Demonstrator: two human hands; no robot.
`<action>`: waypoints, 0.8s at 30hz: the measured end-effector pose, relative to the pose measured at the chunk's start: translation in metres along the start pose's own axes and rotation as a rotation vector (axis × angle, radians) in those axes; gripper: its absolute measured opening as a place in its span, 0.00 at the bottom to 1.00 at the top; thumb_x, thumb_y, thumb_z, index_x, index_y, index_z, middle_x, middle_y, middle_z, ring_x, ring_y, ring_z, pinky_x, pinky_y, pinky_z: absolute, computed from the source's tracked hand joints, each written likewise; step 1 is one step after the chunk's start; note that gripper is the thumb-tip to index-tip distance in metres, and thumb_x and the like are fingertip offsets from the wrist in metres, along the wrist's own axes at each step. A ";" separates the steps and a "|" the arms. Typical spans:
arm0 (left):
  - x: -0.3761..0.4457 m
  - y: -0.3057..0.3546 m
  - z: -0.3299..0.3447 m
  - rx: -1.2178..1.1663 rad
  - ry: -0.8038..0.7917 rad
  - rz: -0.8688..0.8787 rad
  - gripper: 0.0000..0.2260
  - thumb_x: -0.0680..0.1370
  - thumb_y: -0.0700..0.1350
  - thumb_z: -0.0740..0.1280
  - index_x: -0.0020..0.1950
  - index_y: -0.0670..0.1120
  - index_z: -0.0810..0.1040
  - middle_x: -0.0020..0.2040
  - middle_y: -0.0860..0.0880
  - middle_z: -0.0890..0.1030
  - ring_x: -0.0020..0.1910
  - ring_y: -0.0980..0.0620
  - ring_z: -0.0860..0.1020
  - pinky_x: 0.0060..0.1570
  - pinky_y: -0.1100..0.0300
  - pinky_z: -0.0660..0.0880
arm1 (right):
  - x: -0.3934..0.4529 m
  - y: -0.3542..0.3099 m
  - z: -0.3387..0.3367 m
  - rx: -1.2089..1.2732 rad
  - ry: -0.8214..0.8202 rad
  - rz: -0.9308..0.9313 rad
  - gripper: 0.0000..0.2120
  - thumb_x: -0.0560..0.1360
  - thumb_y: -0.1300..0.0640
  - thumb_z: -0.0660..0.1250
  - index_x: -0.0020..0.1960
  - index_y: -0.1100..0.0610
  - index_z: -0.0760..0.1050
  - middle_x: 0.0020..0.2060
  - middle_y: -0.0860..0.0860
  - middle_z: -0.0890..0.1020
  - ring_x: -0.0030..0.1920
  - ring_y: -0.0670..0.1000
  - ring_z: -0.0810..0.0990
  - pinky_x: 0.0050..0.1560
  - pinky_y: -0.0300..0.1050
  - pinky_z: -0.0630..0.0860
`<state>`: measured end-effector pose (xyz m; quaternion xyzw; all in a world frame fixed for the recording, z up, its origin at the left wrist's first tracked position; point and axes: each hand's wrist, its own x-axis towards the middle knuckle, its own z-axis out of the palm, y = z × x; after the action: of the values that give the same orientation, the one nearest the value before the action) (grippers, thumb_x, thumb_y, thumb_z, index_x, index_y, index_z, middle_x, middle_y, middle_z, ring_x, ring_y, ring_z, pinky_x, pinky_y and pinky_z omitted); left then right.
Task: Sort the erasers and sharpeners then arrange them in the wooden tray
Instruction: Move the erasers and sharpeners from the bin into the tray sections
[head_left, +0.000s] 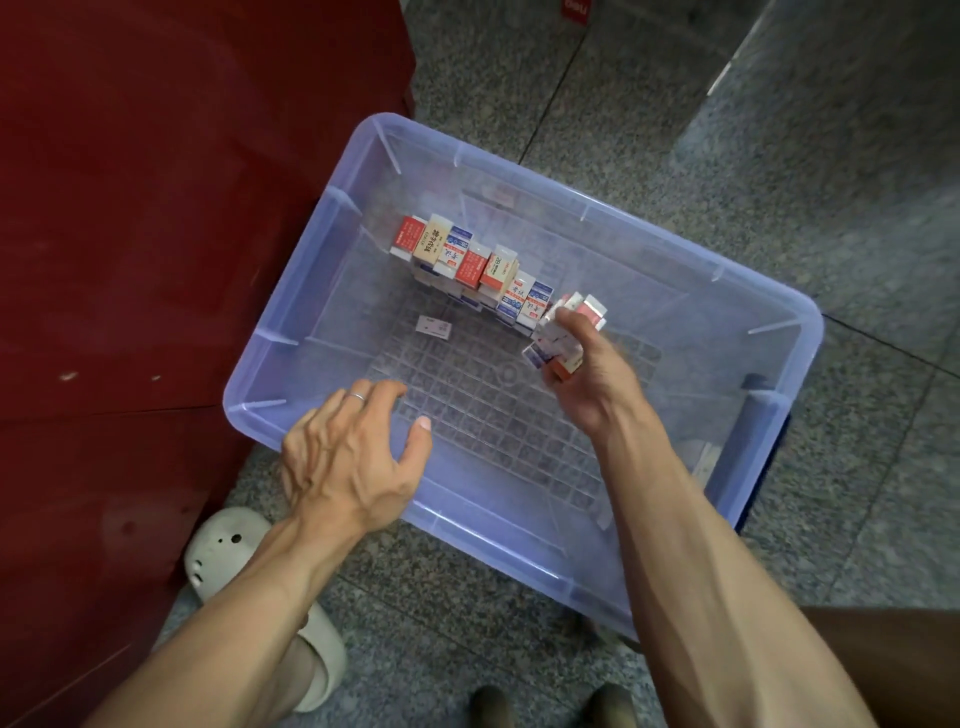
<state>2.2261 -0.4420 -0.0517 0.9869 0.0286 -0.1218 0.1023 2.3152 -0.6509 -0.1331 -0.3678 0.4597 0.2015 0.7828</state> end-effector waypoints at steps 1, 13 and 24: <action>0.000 0.001 -0.001 0.005 -0.008 -0.006 0.22 0.75 0.59 0.55 0.58 0.48 0.78 0.51 0.49 0.82 0.48 0.45 0.80 0.43 0.52 0.75 | -0.011 0.001 0.003 0.011 -0.029 0.007 0.10 0.74 0.60 0.73 0.55 0.56 0.78 0.46 0.54 0.84 0.43 0.52 0.81 0.45 0.48 0.82; -0.024 0.009 -0.057 -0.813 0.205 -0.366 0.06 0.82 0.47 0.62 0.54 0.49 0.76 0.51 0.47 0.81 0.49 0.51 0.78 0.45 0.67 0.70 | -0.165 0.004 0.064 -0.075 -0.331 -0.069 0.13 0.67 0.57 0.74 0.52 0.53 0.79 0.43 0.52 0.82 0.39 0.49 0.79 0.33 0.40 0.71; -0.124 -0.002 -0.131 -1.103 0.622 -0.478 0.07 0.81 0.45 0.64 0.47 0.57 0.77 0.44 0.52 0.81 0.47 0.46 0.82 0.45 0.43 0.79 | -0.303 0.037 0.104 -0.145 -0.621 -0.083 0.06 0.68 0.57 0.71 0.45 0.51 0.78 0.37 0.49 0.82 0.37 0.47 0.81 0.38 0.42 0.72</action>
<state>2.1367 -0.4163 0.1022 0.7458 0.3320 0.1810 0.5484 2.2000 -0.5407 0.1473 -0.3620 0.1679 0.3041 0.8650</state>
